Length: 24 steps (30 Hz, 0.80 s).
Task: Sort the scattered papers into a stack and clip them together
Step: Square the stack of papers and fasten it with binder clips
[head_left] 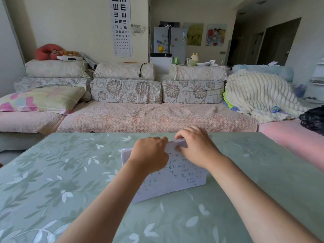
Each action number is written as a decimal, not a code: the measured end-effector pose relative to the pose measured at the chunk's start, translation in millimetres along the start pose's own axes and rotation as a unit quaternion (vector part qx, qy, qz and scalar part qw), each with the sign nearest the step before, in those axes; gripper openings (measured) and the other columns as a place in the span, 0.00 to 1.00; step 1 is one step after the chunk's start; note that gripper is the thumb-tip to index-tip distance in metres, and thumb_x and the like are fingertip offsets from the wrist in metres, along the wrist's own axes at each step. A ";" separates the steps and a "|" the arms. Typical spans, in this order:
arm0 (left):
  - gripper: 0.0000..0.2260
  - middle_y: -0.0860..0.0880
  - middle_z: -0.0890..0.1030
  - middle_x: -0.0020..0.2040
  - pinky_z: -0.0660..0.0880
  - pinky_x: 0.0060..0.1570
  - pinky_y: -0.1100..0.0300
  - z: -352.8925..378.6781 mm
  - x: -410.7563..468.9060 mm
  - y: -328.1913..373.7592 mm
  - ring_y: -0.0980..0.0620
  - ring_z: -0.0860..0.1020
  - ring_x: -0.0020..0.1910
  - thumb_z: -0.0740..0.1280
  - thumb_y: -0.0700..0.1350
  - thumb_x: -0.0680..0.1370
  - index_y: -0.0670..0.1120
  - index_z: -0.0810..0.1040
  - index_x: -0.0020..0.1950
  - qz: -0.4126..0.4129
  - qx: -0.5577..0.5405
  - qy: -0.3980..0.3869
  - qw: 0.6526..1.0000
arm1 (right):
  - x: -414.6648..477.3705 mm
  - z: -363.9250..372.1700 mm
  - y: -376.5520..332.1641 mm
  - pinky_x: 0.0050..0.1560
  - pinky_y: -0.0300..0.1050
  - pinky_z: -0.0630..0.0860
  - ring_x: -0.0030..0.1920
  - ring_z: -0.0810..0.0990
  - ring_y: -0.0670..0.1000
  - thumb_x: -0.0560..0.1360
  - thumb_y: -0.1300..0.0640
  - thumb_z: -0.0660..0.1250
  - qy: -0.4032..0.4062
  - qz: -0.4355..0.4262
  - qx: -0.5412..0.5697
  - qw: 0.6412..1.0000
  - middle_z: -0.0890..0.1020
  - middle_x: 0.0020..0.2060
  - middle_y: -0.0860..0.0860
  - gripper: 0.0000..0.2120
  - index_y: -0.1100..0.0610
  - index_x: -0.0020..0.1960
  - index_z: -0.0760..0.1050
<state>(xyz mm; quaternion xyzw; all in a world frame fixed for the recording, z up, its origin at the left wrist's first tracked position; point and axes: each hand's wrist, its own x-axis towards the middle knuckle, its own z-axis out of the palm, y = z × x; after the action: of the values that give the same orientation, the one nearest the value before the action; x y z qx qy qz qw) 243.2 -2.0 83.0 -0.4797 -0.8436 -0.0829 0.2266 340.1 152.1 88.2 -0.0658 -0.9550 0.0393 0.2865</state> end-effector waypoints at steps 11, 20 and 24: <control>0.06 0.50 0.77 0.36 0.68 0.30 0.59 -16.7 -10.8 -41.7 0.45 0.76 0.35 0.61 0.51 0.77 0.52 0.73 0.50 -0.180 -0.120 0.032 0.976 | -34.6 22.7 43.9 0.76 0.52 0.57 0.77 0.57 0.57 0.71 0.48 0.76 0.039 0.365 0.262 0.892 0.56 0.78 0.57 0.52 0.58 0.81 0.45; 0.05 0.46 0.82 0.41 0.75 0.35 0.57 5.1 -26.2 -42.9 0.50 0.78 0.35 0.66 0.43 0.77 0.43 0.78 0.50 -0.347 -0.547 0.062 0.759 | -21.6 51.8 17.2 0.52 0.51 0.79 0.52 0.84 0.56 0.79 0.60 0.65 -0.024 0.389 0.607 0.692 0.86 0.53 0.54 0.10 0.56 0.60 0.78; 0.05 0.45 0.79 0.47 0.75 0.35 0.57 29.3 -32.9 -43.0 0.48 0.78 0.39 0.64 0.42 0.78 0.45 0.73 0.54 -0.372 -0.518 -0.020 0.770 | -28.3 64.1 21.5 0.58 0.51 0.77 0.56 0.81 0.55 0.79 0.60 0.65 -0.039 0.412 0.470 0.780 0.82 0.56 0.52 0.11 0.55 0.61 0.74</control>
<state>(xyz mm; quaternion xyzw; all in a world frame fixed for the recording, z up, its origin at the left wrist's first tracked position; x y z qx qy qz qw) 212.3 -39.6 45.3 -0.1741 -0.7894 -0.5760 -0.1216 330.3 166.7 17.1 -0.3082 -0.7101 0.6002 0.2012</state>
